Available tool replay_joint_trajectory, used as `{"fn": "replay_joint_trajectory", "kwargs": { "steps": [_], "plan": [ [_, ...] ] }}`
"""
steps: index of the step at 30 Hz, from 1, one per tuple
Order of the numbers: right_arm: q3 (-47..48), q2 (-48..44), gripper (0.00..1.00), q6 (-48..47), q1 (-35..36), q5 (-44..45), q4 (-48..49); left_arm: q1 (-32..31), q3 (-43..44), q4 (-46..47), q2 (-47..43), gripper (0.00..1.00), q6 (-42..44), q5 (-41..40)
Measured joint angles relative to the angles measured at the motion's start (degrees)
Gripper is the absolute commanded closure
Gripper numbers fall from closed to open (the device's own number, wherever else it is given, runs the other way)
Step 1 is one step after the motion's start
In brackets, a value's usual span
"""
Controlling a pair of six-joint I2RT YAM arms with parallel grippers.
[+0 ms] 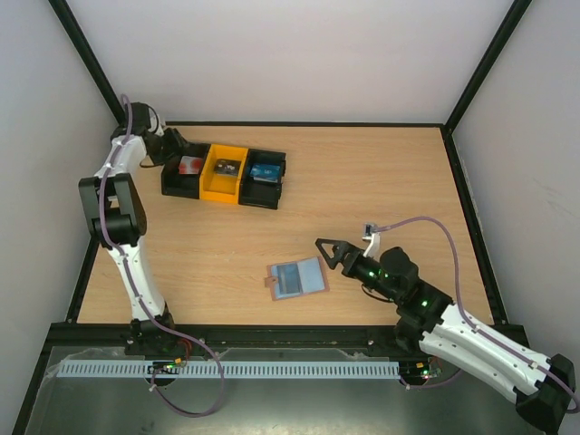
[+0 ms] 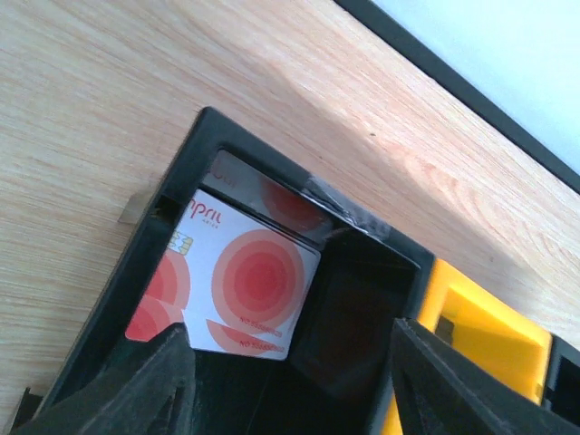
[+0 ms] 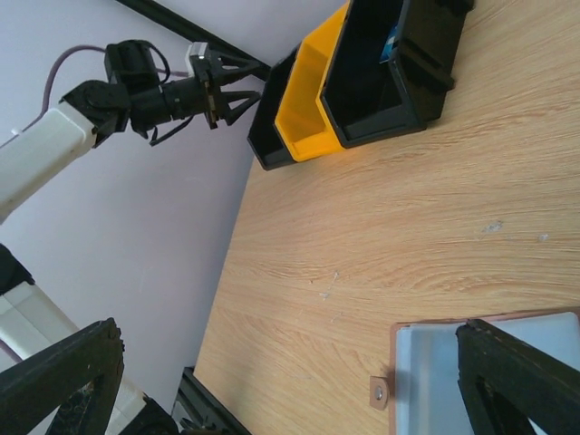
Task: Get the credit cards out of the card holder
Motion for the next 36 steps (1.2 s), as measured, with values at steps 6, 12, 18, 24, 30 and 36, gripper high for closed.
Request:
{"fn": "replay_joint_trajectory", "kwargs": {
  "steps": [6,12,18,24,30,36],
  "plan": [
    [-3.2,-1.9,0.02,4.6,0.0,2.4,-1.0,-0.2,-6.7,1.9,-8.1,0.3,-1.6,1.7],
    [-4.0,0.9,0.03,6.2,0.0,3.0,-4.2,-1.0,-18.1,4.1,-20.5,0.12,-1.9,4.4],
    [-3.7,4.9,0.38,3.6,0.0,1.9,-5.5,-3.5,-30.0,5.7,-33.0,0.11,-1.6,5.3],
    [-1.9,14.7,0.62,0.8,0.0,-1.4,-5.2,-12.2,-39.6,7.0,-42.1,0.15,-0.9,5.0],
    [0.0,24.1,0.67,-1.4,1.9,-3.7,-4.0,-19.7,-49.1,8.6,-48.4,0.17,-1.2,5.2],
    [2.4,29.6,0.72,-2.7,4.4,-3.8,-1.7,-24.5,-59.2,11.2,-55.0,0.19,-2.4,6.6]
  ]
}}
